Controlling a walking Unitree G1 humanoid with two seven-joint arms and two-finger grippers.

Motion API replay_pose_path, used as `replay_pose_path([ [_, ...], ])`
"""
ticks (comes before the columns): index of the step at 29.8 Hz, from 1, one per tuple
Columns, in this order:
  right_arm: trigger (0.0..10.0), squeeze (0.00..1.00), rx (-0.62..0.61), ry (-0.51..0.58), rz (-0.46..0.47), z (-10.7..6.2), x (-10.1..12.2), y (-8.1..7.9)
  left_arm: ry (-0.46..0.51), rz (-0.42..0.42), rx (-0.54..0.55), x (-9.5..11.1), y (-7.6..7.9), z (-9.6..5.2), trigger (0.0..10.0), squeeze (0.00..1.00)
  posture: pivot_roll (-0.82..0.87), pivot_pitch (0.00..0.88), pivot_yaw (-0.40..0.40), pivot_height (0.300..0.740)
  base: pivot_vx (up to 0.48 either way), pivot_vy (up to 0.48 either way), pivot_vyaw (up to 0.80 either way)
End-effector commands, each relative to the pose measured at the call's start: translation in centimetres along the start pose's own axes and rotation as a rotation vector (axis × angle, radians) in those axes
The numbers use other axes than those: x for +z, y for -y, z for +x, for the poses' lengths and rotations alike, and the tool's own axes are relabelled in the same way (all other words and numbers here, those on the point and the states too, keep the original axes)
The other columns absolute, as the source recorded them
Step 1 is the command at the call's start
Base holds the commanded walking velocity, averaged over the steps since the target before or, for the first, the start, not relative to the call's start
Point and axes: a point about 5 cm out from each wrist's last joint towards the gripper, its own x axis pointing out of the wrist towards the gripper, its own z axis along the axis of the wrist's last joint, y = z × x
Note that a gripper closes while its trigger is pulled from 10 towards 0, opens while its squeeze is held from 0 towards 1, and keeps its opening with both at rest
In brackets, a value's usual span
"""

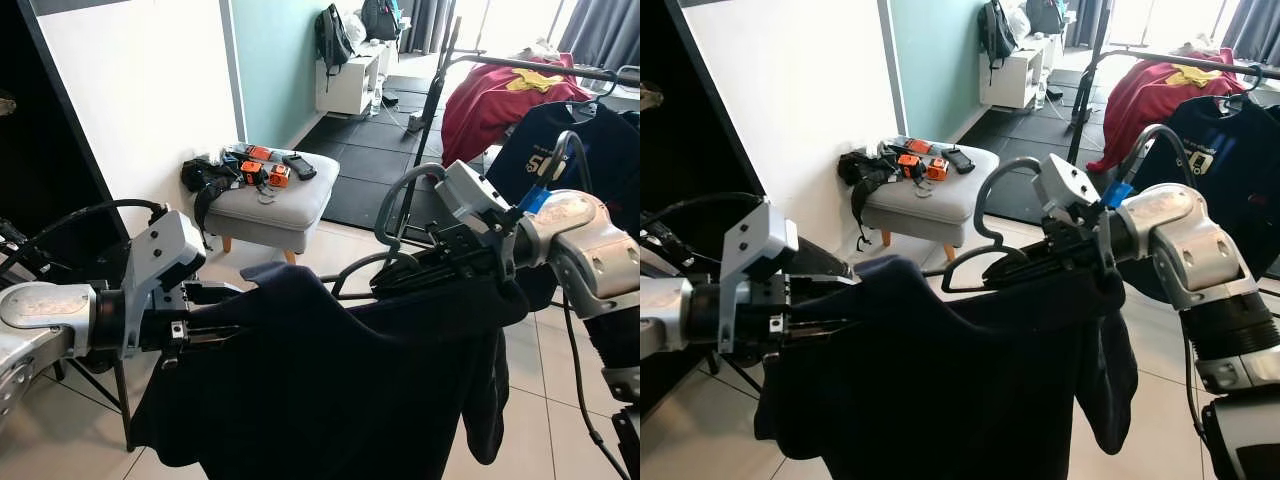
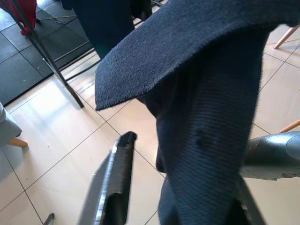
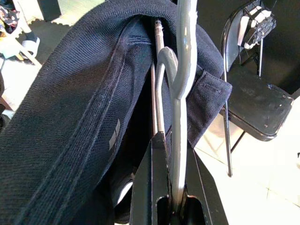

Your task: Hang hanger

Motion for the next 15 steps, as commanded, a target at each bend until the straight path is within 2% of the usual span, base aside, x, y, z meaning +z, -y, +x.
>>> replay_pose_path([
  [1, 10.0, 0.0, 0.004, 0.04, -0.047, -0.27, 1.24, 0.02, -0.004, -0.008, -0.001, -0.19, 0.15, 0.25, 0.0, 0.0, -0.07, 0.0, -0.026, 0.74, 0.0, 0.0, 0.0],
  [15, 10.0, 0.0, -0.005, 0.046, -0.023, 0.29, 0.94, 0.16, -0.003, 0.004, 0.027, -0.33, -0.22, 0.45, 0.0, 0.0, -0.07, 0.0, -0.027, 0.74, 0.0, 0.0, 0.0],
])
